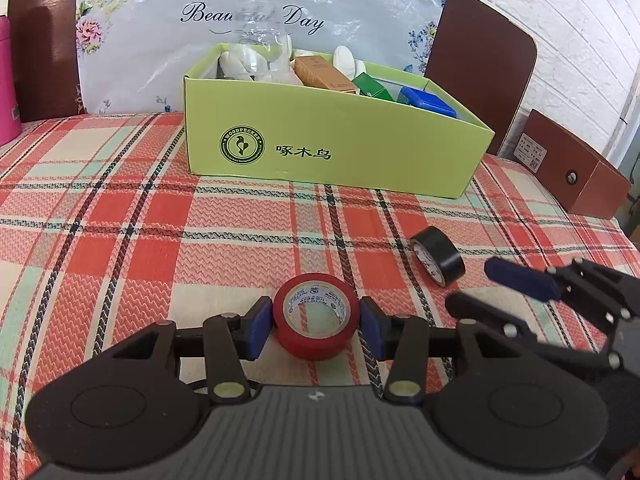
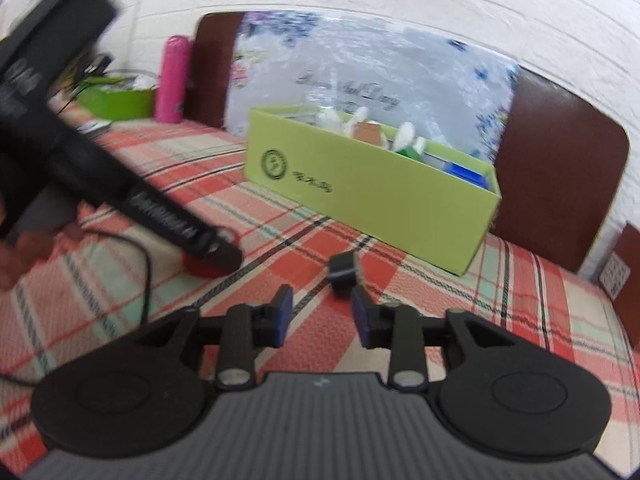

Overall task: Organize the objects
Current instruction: 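Grasp the red tape roll with the left tool while the right tool grasps the black tape roll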

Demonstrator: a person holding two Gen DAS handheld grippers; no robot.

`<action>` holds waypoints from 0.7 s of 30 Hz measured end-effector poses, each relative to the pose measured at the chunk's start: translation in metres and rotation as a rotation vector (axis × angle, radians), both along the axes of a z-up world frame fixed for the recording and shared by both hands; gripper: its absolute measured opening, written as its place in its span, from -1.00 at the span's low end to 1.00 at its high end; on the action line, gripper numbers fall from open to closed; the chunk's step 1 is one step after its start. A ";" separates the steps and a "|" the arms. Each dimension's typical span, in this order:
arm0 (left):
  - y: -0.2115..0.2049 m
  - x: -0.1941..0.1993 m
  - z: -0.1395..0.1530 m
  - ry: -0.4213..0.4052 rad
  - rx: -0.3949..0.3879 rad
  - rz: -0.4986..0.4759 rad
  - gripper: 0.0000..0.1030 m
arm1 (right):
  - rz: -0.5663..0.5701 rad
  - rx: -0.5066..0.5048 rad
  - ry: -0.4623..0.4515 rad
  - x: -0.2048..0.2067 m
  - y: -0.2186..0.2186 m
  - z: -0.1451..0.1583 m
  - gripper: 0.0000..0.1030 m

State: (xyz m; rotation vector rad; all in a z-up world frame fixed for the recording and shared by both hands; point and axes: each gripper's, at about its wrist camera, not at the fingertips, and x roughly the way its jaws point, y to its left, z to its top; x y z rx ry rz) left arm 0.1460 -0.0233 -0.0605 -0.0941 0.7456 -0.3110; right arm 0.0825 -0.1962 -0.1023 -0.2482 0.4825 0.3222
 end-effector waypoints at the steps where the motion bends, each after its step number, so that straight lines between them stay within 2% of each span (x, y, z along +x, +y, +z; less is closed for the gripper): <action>1: 0.001 0.000 0.000 0.001 -0.002 0.000 -0.04 | -0.021 0.033 0.018 0.006 -0.003 0.001 -0.19; 5: 0.002 -0.001 -0.001 0.004 -0.008 -0.003 -0.03 | -0.082 0.182 0.096 0.024 -0.016 0.002 -0.14; 7: 0.001 0.000 -0.001 0.003 -0.006 -0.005 -0.03 | -0.115 0.203 0.109 0.029 -0.020 0.001 -0.13; 14: -0.001 0.001 -0.002 0.000 0.000 -0.007 -0.01 | -0.136 0.142 0.087 0.034 -0.014 -0.003 -0.13; 21: -0.007 0.003 -0.002 -0.011 0.025 -0.012 0.03 | -0.164 0.138 0.114 0.051 -0.007 -0.011 -0.14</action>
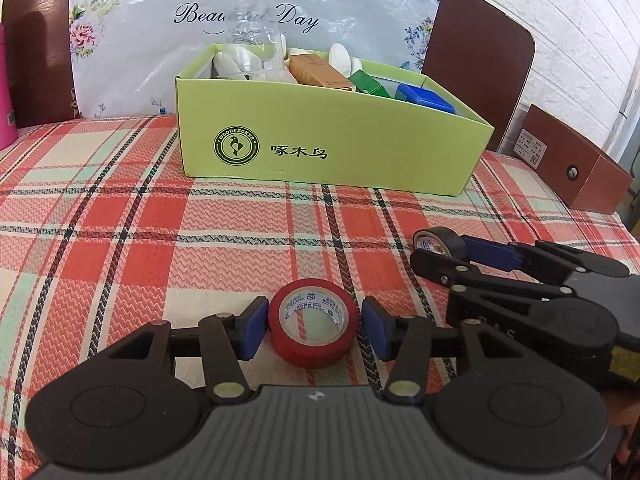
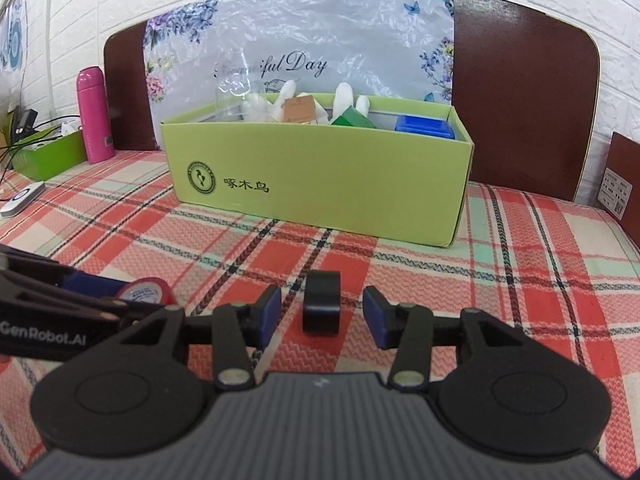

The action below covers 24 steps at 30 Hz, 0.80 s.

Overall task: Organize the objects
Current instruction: 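Grasp the red tape roll with the left tool while the right tool grasps the black tape roll, then carry both tape rolls into the lime-green box and open both tools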

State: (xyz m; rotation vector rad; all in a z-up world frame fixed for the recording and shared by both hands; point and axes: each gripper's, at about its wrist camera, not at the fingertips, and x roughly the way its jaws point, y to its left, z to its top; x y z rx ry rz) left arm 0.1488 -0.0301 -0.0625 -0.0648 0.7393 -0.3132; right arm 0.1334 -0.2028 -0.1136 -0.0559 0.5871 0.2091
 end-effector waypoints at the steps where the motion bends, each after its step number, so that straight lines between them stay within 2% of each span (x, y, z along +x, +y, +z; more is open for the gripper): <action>1: -0.001 0.000 0.000 -0.002 0.008 -0.002 0.01 | -0.003 0.000 0.007 0.001 0.000 -0.001 -0.18; 3: -0.002 -0.002 0.000 -0.006 0.017 -0.004 0.00 | -0.007 0.003 0.011 0.000 -0.001 -0.001 -0.32; 5: -0.001 -0.004 0.000 -0.006 0.020 -0.005 0.00 | -0.009 0.006 0.016 -0.001 -0.002 -0.002 -0.54; 7: -0.001 -0.005 0.000 -0.006 0.020 0.000 0.03 | -0.007 0.010 0.023 -0.003 -0.003 -0.002 -0.65; 12: -0.004 -0.006 0.000 -0.015 0.047 -0.003 -0.05 | 0.006 0.014 0.031 -0.009 -0.003 -0.002 -0.65; 17: -0.006 -0.015 0.005 -0.002 0.025 -0.019 -0.05 | 0.000 0.050 0.052 -0.025 -0.007 0.000 -0.65; 20: -0.010 -0.024 0.015 -0.016 -0.010 -0.037 -0.05 | -0.006 0.079 0.046 -0.038 -0.011 0.006 -0.65; 24: -0.019 -0.030 0.043 -0.069 -0.023 -0.049 -0.05 | -0.026 0.115 -0.007 -0.054 -0.019 0.026 -0.65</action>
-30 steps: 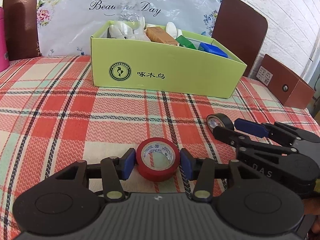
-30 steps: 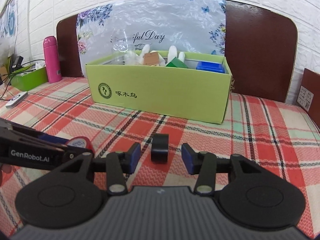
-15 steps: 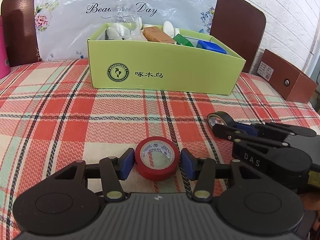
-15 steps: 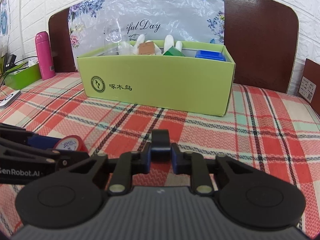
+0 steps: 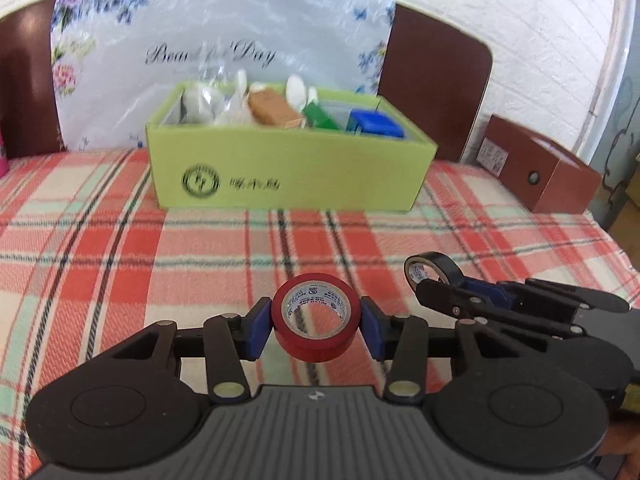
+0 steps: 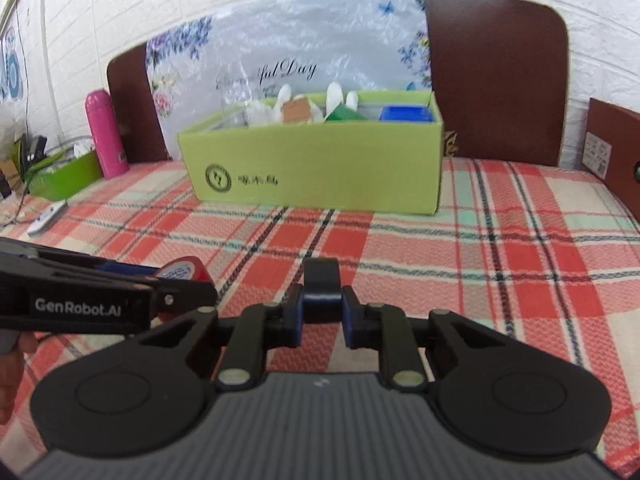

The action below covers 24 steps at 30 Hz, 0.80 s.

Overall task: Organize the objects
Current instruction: 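Carry both tape rolls into the lime-green box and open both tools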

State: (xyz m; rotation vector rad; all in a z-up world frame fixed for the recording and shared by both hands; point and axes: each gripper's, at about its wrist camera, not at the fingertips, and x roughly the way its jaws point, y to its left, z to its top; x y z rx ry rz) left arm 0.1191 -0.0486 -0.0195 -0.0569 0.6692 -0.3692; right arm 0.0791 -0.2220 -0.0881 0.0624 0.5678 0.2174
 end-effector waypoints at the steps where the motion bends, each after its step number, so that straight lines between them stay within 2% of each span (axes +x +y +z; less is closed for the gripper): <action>1: -0.001 0.000 0.008 -0.014 -0.008 -0.001 -0.05 | -0.003 0.005 -0.019 -0.003 -0.002 0.006 -0.65; 7: -0.004 0.005 0.048 -0.095 -0.057 -0.003 -0.05 | -0.021 0.016 -0.139 -0.008 -0.013 0.045 -0.65; 15: -0.012 0.024 0.086 -0.193 -0.107 -0.007 -0.05 | -0.035 -0.015 -0.246 0.013 -0.018 0.081 -0.65; 19: -0.018 0.038 0.096 -0.227 -0.116 -0.007 -0.05 | -0.050 -0.030 -0.273 0.030 -0.022 0.089 -0.65; 24: -0.027 0.066 0.095 -0.215 -0.129 -0.009 -0.05 | -0.056 -0.052 -0.282 0.055 -0.024 0.091 -0.65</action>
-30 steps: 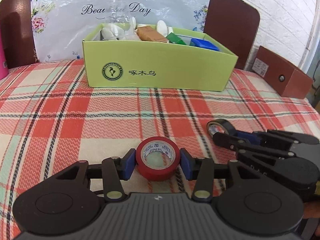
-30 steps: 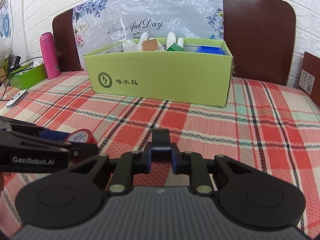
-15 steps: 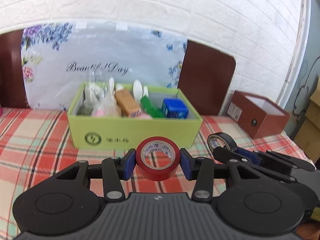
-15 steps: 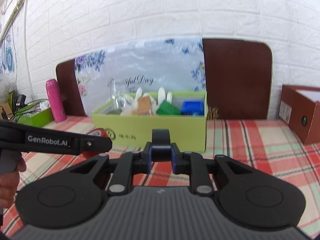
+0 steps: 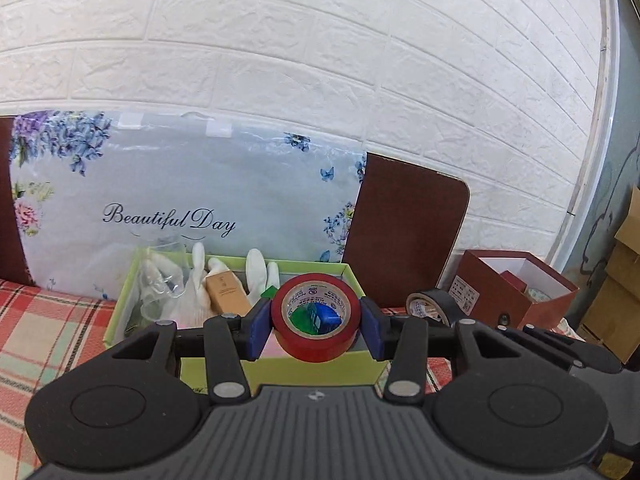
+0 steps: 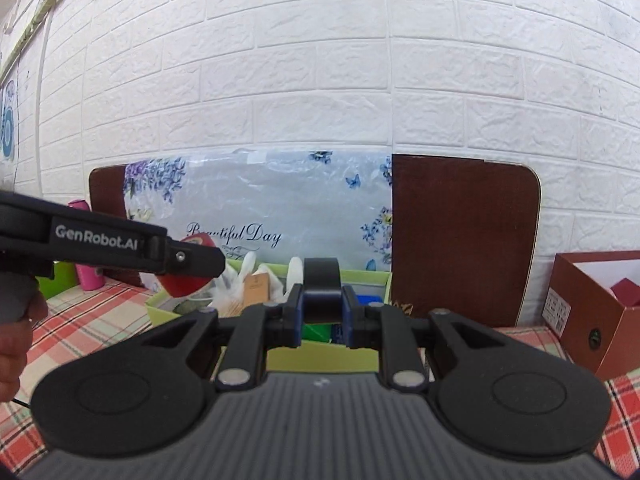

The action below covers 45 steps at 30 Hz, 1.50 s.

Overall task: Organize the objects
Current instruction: 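Carry both tape rolls into the lime-green box and open both tools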

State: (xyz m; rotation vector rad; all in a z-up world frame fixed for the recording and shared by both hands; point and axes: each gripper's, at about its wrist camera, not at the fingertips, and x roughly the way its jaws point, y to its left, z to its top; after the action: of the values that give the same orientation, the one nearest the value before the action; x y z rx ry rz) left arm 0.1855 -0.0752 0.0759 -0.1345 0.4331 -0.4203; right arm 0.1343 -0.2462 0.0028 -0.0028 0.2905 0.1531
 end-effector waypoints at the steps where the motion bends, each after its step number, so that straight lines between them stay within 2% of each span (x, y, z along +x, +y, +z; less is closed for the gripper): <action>1: -0.002 0.007 -0.002 0.006 0.004 0.001 -0.05 | -0.003 -0.005 0.005 0.005 0.000 -0.001 -0.65; 17: -0.013 0.081 -0.039 0.093 0.035 0.013 -0.05 | -0.015 -0.048 0.102 0.075 0.000 -0.042 -0.65; 18: -0.013 0.082 -0.041 0.085 0.035 0.014 -0.02 | -0.014 -0.049 0.107 0.078 0.000 -0.044 -0.65; 19: -0.013 0.082 -0.043 0.075 0.033 0.015 0.23 | -0.014 -0.051 0.109 0.081 0.000 -0.047 -0.65; 21: -0.012 0.081 -0.046 0.061 0.035 0.045 0.69 | -0.013 -0.059 0.110 0.084 0.001 -0.052 -0.56; 22: -0.012 0.079 -0.046 0.044 0.038 0.070 0.74 | -0.012 -0.064 0.111 0.085 0.001 -0.054 -0.45; 26: -0.008 0.079 -0.047 0.045 0.060 0.100 0.75 | -0.007 -0.084 0.091 0.082 0.003 -0.062 0.11; 29: -0.005 0.080 -0.048 0.065 0.065 0.116 0.75 | -0.014 -0.079 0.092 0.081 0.003 -0.063 0.33; 35: -0.002 0.071 -0.043 0.063 0.079 0.128 0.75 | -0.020 -0.081 0.080 0.073 0.004 -0.057 0.56; 41: 0.002 0.050 -0.027 0.035 0.095 0.146 0.75 | -0.024 -0.074 0.035 0.056 0.005 -0.039 0.64; 45: 0.004 0.031 -0.018 0.044 0.143 0.178 0.78 | -0.023 -0.057 0.018 0.041 0.004 -0.029 0.85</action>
State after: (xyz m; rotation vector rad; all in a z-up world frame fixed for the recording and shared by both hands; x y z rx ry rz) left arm 0.2168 -0.0712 0.0582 -0.0435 0.4888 -0.2107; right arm 0.1748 -0.2426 -0.0265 -0.0546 0.3123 0.1217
